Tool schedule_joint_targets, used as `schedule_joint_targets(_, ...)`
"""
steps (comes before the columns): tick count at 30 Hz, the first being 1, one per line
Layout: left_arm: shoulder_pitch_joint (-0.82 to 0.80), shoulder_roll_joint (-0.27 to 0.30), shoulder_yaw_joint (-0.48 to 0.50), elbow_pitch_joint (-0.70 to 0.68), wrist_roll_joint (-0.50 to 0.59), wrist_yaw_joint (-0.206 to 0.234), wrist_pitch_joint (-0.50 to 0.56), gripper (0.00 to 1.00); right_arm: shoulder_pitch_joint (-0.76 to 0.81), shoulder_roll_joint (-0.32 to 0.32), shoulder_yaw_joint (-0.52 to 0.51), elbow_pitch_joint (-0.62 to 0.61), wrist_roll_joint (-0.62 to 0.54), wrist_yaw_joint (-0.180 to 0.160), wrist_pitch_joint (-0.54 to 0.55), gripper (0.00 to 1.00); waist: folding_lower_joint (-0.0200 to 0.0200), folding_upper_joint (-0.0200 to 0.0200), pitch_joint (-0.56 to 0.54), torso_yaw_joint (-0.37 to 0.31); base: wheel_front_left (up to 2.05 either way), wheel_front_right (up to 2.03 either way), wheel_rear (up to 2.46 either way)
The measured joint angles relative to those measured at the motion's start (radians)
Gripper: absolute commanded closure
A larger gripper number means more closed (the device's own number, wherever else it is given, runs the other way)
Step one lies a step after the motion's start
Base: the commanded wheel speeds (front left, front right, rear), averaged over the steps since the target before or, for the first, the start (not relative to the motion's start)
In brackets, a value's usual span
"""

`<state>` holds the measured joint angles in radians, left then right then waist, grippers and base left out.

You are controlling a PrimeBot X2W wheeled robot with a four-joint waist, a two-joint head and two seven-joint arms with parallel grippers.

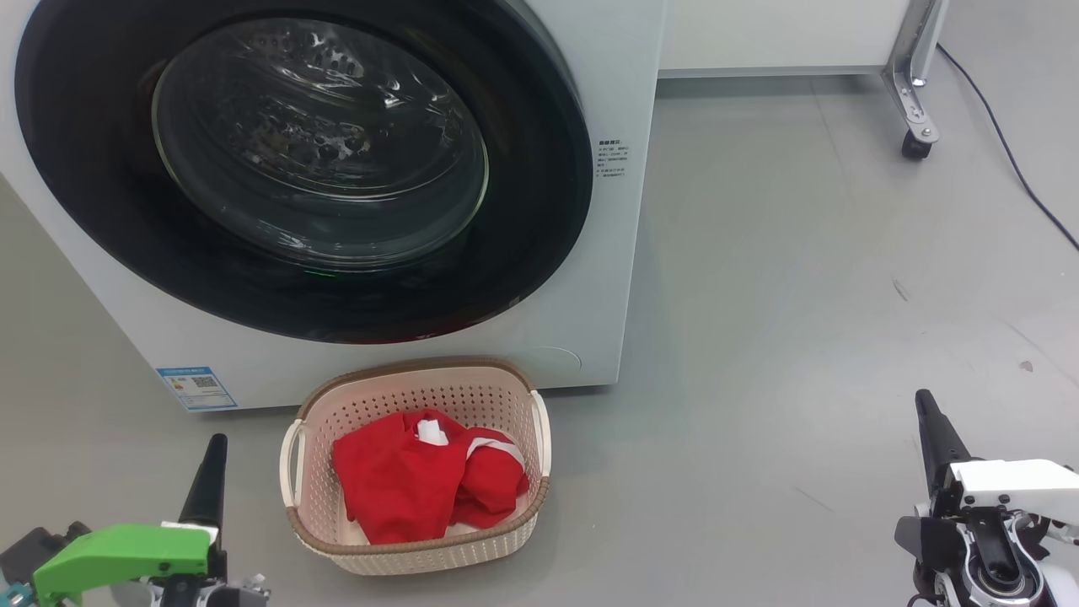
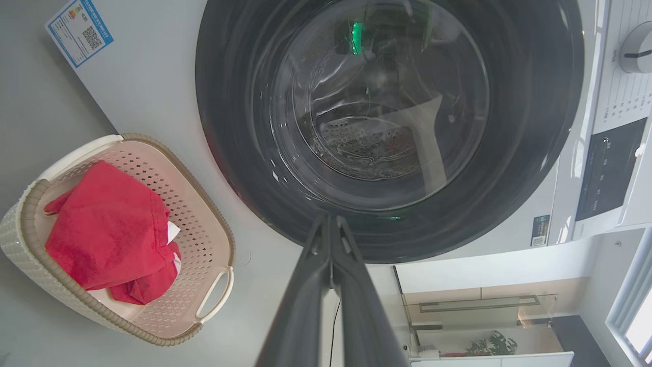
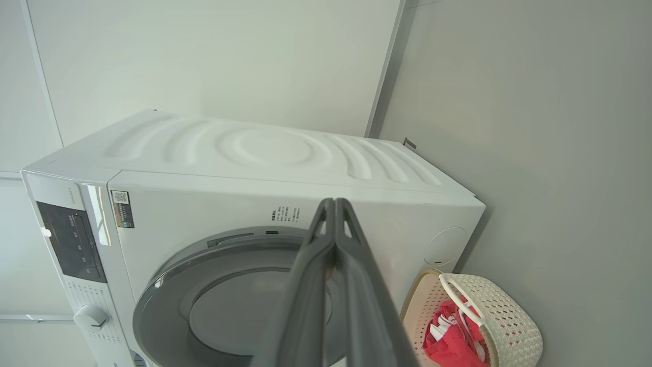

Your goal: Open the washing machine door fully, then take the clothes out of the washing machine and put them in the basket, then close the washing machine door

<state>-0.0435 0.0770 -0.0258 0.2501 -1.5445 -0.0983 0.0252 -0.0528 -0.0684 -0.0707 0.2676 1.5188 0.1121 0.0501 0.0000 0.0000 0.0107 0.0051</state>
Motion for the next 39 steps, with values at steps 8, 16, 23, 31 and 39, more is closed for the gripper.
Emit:
schedule_joint_targets(8, -0.001, 0.001, 0.027, 0.008, -0.103, -0.014, 0.024, 1.00, -0.002, 0.004, -0.022, 0.005, 0.099, 0.002, 0.025, 1.00, 0.0000, 0.0000, -0.007, -0.005, 0.00, 0.00, 0.00)
schedule_joint_targets(16, -0.002, 0.001, 0.029, 0.012, -0.116, -0.021, 0.026, 1.00, -0.002, 0.005, -0.025, 0.007, 0.110, 0.010, 0.025, 1.00, 0.0000, 0.0000, -0.008, -0.005, 0.00, 0.00, 0.00)
schedule_joint_targets(23, -0.003, 0.001, 0.030, 0.017, -0.116, -0.021, 0.026, 1.00, -0.002, 0.006, -0.026, 0.007, 0.110, 0.010, 0.026, 1.00, 0.0000, 0.0000, -0.008, -0.005, 0.00, 0.00, 0.00)
schedule_joint_targets(31, -0.004, 0.001, 0.030, 0.021, -0.116, -0.021, 0.027, 1.00, -0.002, 0.006, -0.026, 0.007, 0.110, 0.010, 0.026, 1.00, 0.0000, 0.0000, -0.008, -0.005, 0.00, 0.00, 0.00)
schedule_joint_targets(39, -0.010, 0.001, 0.031, 0.023, -0.116, -0.022, 0.027, 1.00, -0.002, 0.006, -0.027, 0.007, 0.110, 0.010, 0.032, 1.00, 0.0000, 0.0001, -0.008, -0.005, 0.00, 0.00, 0.00)
